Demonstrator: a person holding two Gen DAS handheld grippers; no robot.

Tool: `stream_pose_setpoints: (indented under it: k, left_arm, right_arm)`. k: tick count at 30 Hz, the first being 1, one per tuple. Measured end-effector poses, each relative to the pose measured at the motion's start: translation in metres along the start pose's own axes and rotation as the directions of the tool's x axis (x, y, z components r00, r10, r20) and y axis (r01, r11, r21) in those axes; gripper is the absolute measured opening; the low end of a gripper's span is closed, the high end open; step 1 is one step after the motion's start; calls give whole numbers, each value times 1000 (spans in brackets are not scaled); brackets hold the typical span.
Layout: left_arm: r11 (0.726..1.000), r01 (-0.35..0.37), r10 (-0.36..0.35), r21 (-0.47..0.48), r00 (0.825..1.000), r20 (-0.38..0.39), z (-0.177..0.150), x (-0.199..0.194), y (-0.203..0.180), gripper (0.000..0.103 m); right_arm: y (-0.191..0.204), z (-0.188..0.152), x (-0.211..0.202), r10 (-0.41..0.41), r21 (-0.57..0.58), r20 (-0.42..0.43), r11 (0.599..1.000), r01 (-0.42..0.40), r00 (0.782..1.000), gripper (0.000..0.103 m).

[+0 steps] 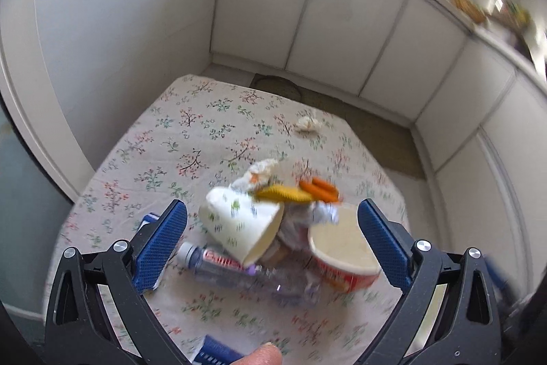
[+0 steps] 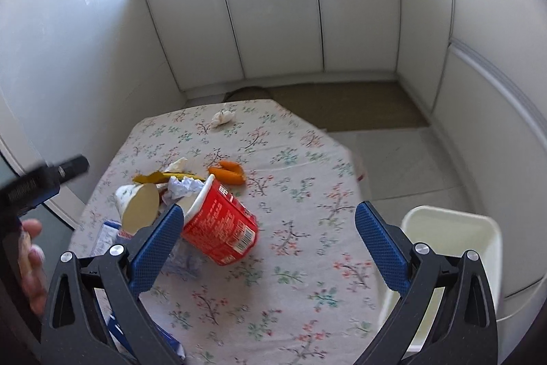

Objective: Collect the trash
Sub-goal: 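Grasp the yellow wrapper with the left gripper while the right tool moves toward the tissue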

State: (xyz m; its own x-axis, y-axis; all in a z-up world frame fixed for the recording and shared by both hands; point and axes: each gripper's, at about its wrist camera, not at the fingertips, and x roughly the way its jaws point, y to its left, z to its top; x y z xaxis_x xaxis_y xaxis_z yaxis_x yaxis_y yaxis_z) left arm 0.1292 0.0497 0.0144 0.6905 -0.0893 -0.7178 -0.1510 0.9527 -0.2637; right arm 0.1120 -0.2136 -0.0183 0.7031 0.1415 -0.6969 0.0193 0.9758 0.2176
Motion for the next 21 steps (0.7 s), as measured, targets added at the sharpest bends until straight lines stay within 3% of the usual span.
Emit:
stream_pose_setpoints:
  k: [5, 6, 9, 11, 14, 16, 21]
  left_arm:
    - [999, 11, -13, -50, 999, -32, 34, 28, 19, 96]
    - [999, -11, 8, -42, 997, -73, 39, 38, 21, 96]
    - [999, -35, 31, -13, 975, -218, 42, 69, 23, 96]
    - [998, -30, 15, -52, 964, -266, 38, 84, 25, 96]
    - [991, 23, -66, -135, 945, -322, 36, 103, 26, 91]
    - [994, 32, -67, -106, 937, -344, 36, 110, 18, 85]
    - [999, 20, -7, 38, 941, -337, 33, 111, -4, 81]
  right_arm:
    - [-18, -9, 30, 60, 82, -49, 995, -56, 997, 98]
    - [-22, -9, 36, 73, 94, -64, 993, -67, 995, 98]
    - [-27, -4, 42, 72, 89, -57, 994, -67, 996, 98]
    - [-29, -1, 44, 72, 85, -53, 994, -67, 996, 98]
    - [-31, 0, 52, 94, 95, -69, 992, -88, 993, 98]
    - [-31, -1, 58, 99, 89, -86, 992, -91, 991, 98]
    - [-35, -2, 64, 103, 90, -102, 991, -94, 989, 98]
